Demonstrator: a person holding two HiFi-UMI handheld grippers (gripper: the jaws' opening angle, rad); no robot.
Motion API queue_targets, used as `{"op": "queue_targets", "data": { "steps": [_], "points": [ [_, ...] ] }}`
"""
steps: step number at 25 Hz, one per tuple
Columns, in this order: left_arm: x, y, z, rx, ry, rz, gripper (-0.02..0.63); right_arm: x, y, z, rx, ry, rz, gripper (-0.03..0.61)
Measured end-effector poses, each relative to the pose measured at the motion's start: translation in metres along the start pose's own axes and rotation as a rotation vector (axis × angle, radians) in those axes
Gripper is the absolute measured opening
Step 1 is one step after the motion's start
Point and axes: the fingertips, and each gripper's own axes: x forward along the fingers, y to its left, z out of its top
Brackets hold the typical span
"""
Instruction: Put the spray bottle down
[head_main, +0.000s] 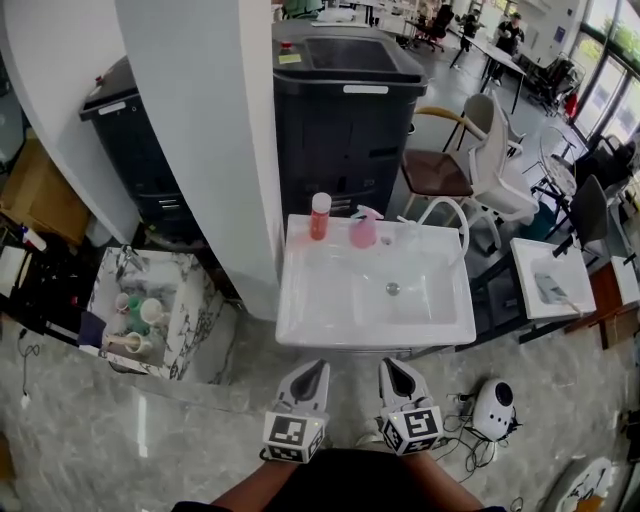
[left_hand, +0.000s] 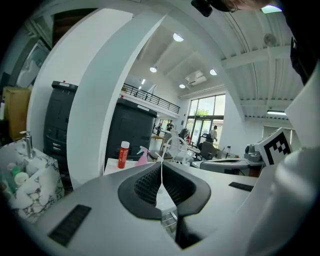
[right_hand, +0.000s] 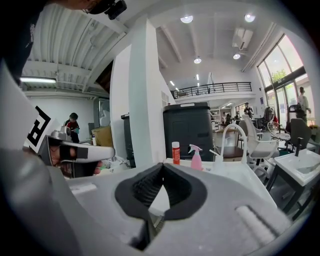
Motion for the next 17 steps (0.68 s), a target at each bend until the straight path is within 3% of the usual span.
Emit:
{"op": "queue_targets", "data": {
  "steps": [17],
  "points": [
    [0.007,-0.049,0.016,0.007,-0.024,-0.034,0.023,-0.053,-0.047,0.021,-0.037,-0.057,-0.070,-0.003]
  ]
}}
